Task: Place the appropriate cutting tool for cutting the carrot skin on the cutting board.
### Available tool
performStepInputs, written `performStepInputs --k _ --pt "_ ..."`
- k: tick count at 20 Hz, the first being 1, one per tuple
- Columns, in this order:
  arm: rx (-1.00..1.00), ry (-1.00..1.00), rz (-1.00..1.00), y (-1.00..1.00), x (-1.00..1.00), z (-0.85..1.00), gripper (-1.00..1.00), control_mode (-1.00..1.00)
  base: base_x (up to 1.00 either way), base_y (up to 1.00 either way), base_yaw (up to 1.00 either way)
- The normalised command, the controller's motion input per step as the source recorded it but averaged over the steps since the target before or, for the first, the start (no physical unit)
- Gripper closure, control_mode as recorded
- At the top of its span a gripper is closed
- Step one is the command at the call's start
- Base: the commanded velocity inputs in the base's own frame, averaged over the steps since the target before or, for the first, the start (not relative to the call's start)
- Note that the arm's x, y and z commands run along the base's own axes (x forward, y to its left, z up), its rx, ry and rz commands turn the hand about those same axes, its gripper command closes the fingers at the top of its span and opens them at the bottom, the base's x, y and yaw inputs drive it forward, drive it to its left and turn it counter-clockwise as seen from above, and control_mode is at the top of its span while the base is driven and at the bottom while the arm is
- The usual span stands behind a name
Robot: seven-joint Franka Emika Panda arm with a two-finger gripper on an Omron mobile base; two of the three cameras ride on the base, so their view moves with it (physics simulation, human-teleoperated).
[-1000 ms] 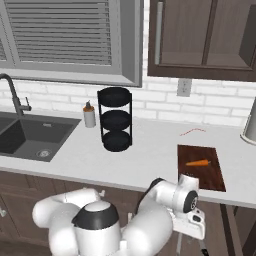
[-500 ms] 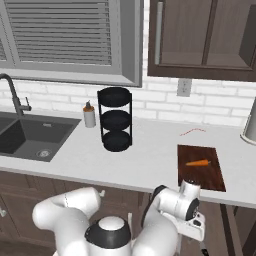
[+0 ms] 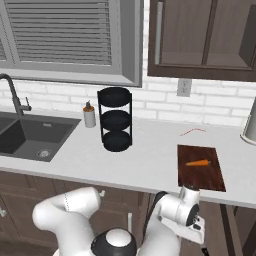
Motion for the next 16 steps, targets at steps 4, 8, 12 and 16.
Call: performStepInputs --k 4,8,12,16 --pt "0.0 -0.04 0.0 0.17 -0.07 -0.28 1.0 -1.0 0.0 0.0 0.0" --pt "0.0 0.0 0.0 0.16 -0.11 -0.15 1.0 -1.0 0.0 0.0 0.0" --pt "0.0 0.0 0.0 0.29 -0.14 -0.05 1.0 -1.0 0.0 0.0 0.0" --pt "0.0 0.0 -0.03 0.26 -0.2 0.25 1.0 -1.0 0.0 0.0 0.0"
